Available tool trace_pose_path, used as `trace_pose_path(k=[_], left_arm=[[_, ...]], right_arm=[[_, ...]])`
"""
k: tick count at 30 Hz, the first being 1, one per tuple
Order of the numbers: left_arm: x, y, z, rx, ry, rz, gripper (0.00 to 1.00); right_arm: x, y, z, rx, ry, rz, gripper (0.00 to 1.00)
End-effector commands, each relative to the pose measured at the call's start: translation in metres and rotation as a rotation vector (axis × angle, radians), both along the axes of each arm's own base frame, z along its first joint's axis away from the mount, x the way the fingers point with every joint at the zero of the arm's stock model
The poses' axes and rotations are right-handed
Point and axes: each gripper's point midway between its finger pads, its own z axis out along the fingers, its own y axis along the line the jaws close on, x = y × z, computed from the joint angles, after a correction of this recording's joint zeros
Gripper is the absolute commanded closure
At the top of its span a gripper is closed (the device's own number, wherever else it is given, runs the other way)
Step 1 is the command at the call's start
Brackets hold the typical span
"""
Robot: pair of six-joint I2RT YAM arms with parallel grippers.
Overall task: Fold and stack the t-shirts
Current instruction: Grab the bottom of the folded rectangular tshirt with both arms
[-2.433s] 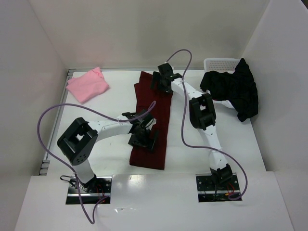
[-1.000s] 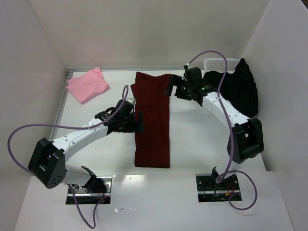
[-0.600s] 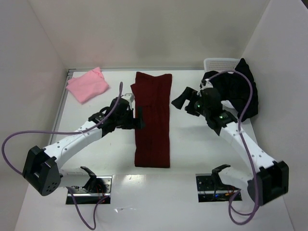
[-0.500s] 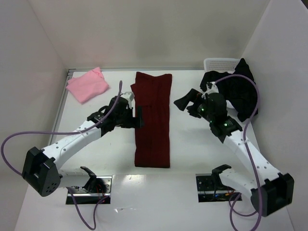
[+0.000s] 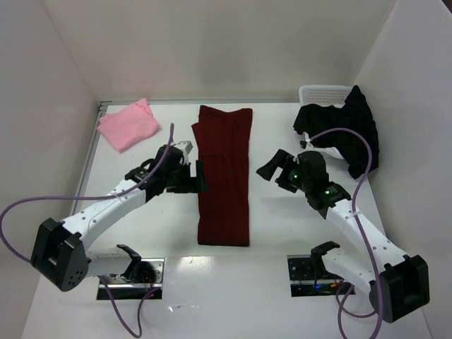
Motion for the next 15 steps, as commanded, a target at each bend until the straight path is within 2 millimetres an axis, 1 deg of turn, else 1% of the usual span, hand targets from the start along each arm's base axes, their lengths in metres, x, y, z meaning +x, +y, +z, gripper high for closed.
trace_pose_path(k=[1,2,3,4,5,6,8,9,10,11,12,13,14,15], left_arm=[[-0.017,0.011,0.006,-0.048,0.025,0.06,0.01],[-0.017,0.015,0.006,-0.056,0.025,0.078,0.01],[-0.024,0.012,0.004,-0.075,0.043,0.054,0.01],[-0.031,0.015,-0.003,-0.079,0.075,0.065,0.01],[-0.032,0.013,-0.003,-0.086,0.08,0.057,0.01],[-0.039,0.012,-0.009,-0.104,0.13,0.045,0.01],[-0.046,0.007,-0.02,-0.107,0.195,0.02,0.01],[-0.049,0.004,-0.024,-0.107,0.216,-0.007,0.01],[-0.057,0.002,-0.036,-0.094,0.278,-0.041,0.01],[-0.061,0.003,-0.044,-0.077,0.315,-0.051,0.01],[-0.067,0.006,-0.059,-0.045,0.381,-0.043,0.01],[-0.07,0.002,-0.059,-0.062,0.414,-0.062,0.01],[-0.074,-0.002,-0.063,-0.057,0.439,-0.063,0.02],[-0.076,-0.005,-0.063,-0.069,0.469,-0.057,0.03]], right_arm=[[-0.014,0.009,-0.029,-0.03,0.077,0.1,0.0],[-0.016,0.012,-0.035,-0.032,0.097,0.128,0.0],[-0.019,0.016,-0.039,-0.022,0.121,0.152,0.0],[-0.025,0.021,-0.047,-0.01,0.157,0.185,0.0],[-0.031,0.023,-0.06,-0.032,0.204,0.204,0.0],[-0.037,0.025,-0.065,-0.041,0.23,0.215,0.0],[-0.049,0.03,-0.068,-0.053,0.256,0.249,0.0],[-0.055,0.031,-0.074,-0.059,0.271,0.259,0.0],[-0.064,0.03,-0.082,-0.061,0.301,0.261,0.01],[-0.073,0.035,-0.084,-0.04,0.325,0.29,0.03],[-0.08,0.035,-0.087,-0.034,0.35,0.305,0.04],[-0.089,0.038,-0.093,-0.016,0.388,0.314,0.04],[-0.097,0.045,-0.094,-0.008,0.408,0.343,0.04],[-0.104,0.047,-0.098,-0.009,0.428,0.353,0.06]])
